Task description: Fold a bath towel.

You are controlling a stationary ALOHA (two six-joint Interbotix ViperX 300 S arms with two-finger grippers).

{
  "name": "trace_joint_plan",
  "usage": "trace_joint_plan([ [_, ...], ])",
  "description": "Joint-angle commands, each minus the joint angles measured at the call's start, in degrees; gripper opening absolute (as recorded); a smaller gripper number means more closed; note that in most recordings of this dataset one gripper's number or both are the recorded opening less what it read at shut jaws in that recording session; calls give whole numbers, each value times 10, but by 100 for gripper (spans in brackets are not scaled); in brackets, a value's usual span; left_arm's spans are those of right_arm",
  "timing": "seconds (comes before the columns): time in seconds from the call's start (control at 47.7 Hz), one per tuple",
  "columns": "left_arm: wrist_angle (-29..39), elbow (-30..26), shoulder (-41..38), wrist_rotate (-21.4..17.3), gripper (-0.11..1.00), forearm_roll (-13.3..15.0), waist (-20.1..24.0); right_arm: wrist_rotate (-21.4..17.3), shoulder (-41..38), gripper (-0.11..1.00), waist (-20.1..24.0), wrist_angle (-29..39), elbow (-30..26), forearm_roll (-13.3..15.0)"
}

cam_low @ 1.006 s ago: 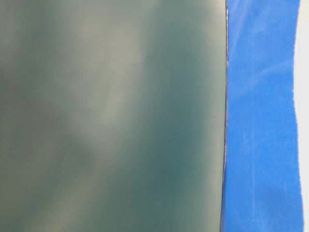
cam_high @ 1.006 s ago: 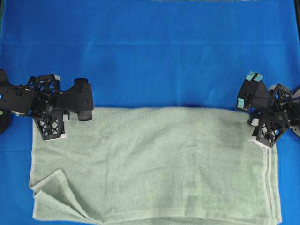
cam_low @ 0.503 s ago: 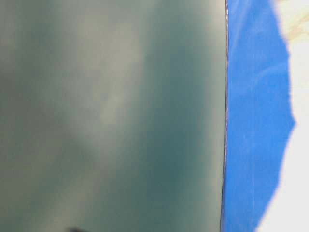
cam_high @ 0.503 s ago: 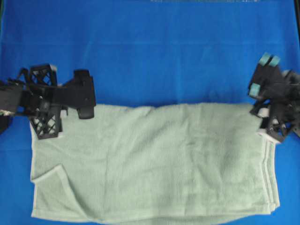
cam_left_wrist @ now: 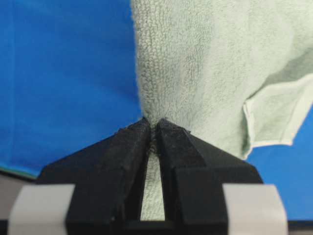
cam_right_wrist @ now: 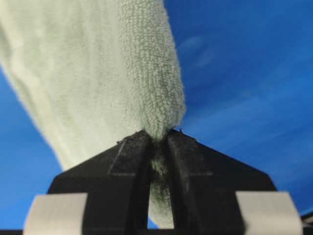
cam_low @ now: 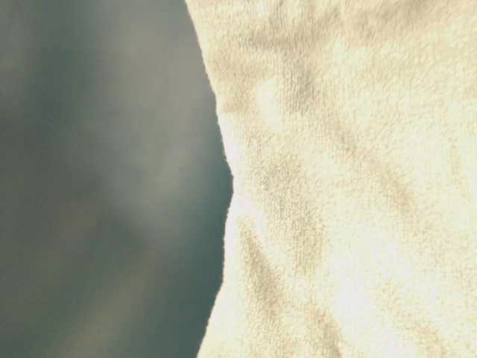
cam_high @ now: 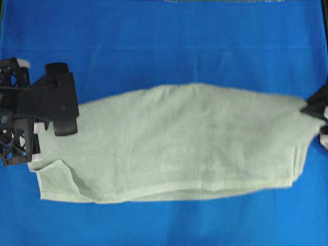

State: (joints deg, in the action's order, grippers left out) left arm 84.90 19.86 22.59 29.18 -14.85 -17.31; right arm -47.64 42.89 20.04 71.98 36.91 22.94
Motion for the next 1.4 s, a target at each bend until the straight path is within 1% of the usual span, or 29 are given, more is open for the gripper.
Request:
trace_joint_plan([
  [0.0, 2, -21, 5, 29, 5, -2, -11, -2, -14, 12, -7, 7, -12, 44],
  [0.021, 1, -23, 5, 41, 5, -2, -15, -2, -18, 12, -11, 11, -12, 57],
  [0.042, 1, -25, 5, 62, 5, -2, -22, -2, -26, 12, -21, 16, -12, 79],
  [0.063, 0, -28, 5, 76, 5, -2, -29, -2, -31, 12, -29, 19, -13, 94],
  [0.147, -12, -35, 2, 140, 5, -2, -61, 5, -50, 12, -77, 23, -16, 145],
  [0.231, -32, -43, -5, 200, 5, -2, -97, 14, -67, 12, -138, 10, -19, 185],
  [0.293, -48, -51, -13, 236, 5, -2, -122, 32, -79, 12, -187, -18, -23, 203],
  [0.335, -61, -58, -20, 259, 5, -2, -142, 52, -88, 12, -229, -52, -26, 207],
  [0.398, -74, -68, -29, 287, 5, -2, -160, 80, -99, 12, -274, -105, -32, 207],
  [0.482, -94, -81, -42, 305, 5, -4, -179, 125, -120, 12, -326, -172, -42, 201],
  [0.587, -131, -104, -62, 310, 5, -4, -194, 180, -161, 12, -388, -238, -66, 188],
  [0.712, -155, -127, -83, 304, 5, -4, -195, 225, -209, 12, -428, -257, -100, 172],
  [0.838, -156, -137, -92, 304, 5, -9, -189, 252, -237, 12, -434, -257, -124, 163],
  [0.943, -167, -141, -96, 306, 5, -9, -181, 253, -234, 12, -434, -250, -120, 154],
  [1.048, -189, -154, -105, 301, 5, -10, -171, 253, -205, 12, -426, -226, -105, 136],
  [1.153, -209, -189, -132, 286, 5, -9, -163, 248, -142, 12, -389, -188, -78, 129],
  [1.236, -213, -229, -159, 260, 5, -9, -162, 240, -86, 12, -346, -151, -62, 127],
  [1.278, -213, -258, -178, 243, 5, -9, -163, 231, -55, 12, -323, -129, -55, 126],
  [1.299, -214, -270, -187, 238, 5, -9, -163, 222, -35, 12, -306, -113, -50, 126],
  [1.383, -212, -320, -221, 218, 5, -9, -167, 189, 15, 12, -259, -58, -48, 123],
])
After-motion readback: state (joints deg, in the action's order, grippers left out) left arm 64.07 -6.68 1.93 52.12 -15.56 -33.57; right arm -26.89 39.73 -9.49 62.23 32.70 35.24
